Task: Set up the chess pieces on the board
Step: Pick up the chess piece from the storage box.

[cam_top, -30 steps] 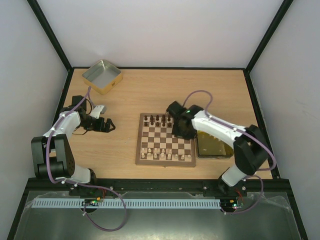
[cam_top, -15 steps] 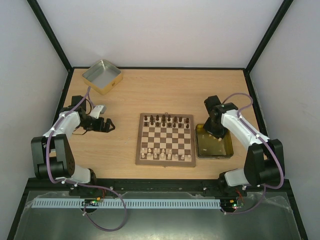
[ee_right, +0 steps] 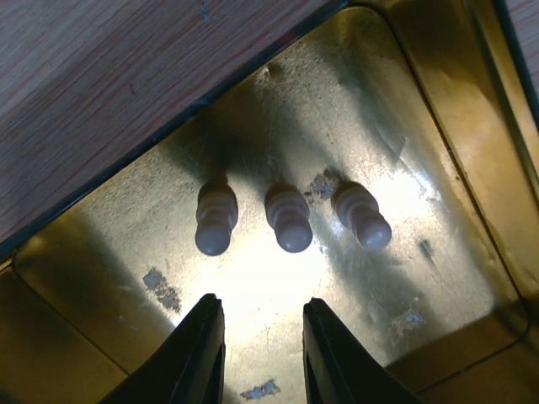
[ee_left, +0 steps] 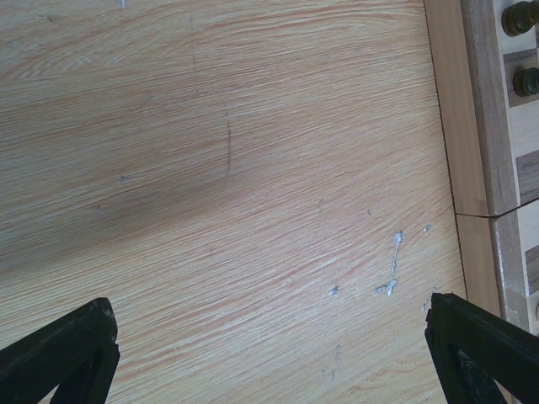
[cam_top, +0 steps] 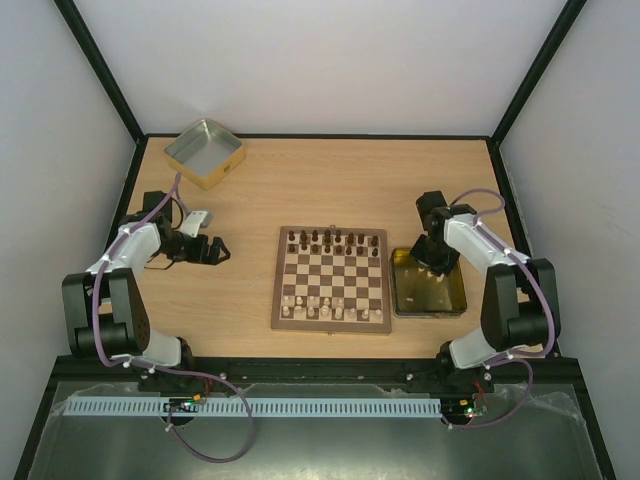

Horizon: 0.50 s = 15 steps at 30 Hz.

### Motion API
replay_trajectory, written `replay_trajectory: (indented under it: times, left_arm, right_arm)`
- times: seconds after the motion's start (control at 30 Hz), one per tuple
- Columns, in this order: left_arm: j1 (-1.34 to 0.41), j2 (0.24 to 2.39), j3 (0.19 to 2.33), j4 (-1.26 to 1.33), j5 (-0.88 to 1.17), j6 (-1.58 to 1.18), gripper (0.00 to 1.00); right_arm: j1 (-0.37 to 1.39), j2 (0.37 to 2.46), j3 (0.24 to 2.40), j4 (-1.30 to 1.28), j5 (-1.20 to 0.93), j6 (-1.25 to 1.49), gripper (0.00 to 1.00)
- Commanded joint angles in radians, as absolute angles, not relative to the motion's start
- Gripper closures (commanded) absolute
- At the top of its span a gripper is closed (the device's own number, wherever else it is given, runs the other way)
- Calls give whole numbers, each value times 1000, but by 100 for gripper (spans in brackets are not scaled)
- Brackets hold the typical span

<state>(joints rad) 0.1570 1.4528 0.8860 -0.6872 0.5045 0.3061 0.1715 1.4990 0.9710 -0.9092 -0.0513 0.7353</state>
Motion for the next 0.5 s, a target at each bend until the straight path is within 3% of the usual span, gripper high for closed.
replay_trajectory:
  times: [0.0,0.47]
  left_arm:
    - [163,1456,910,-704,510,308,1]
    - [163,1468,913,-707,510,309,1]
  right_arm:
    - [155,1540,989,-870,-50,702,75]
    - [137,1603,1019,-848,-49,683,76]
